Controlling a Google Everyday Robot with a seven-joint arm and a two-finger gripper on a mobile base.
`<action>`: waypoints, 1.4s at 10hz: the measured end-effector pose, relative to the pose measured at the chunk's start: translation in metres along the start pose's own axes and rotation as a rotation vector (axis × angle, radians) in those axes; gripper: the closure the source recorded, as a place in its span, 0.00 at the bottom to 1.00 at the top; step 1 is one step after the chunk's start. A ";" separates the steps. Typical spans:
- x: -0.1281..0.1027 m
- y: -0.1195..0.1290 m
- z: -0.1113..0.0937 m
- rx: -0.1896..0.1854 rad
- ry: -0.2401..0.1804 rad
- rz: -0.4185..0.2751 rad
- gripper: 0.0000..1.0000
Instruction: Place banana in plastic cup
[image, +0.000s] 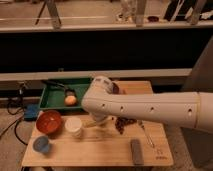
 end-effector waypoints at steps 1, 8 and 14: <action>-0.005 -0.003 -0.001 0.003 0.001 -0.013 0.98; -0.034 -0.021 -0.019 0.050 0.029 -0.074 0.98; -0.052 -0.022 -0.089 0.161 -0.042 -0.099 0.98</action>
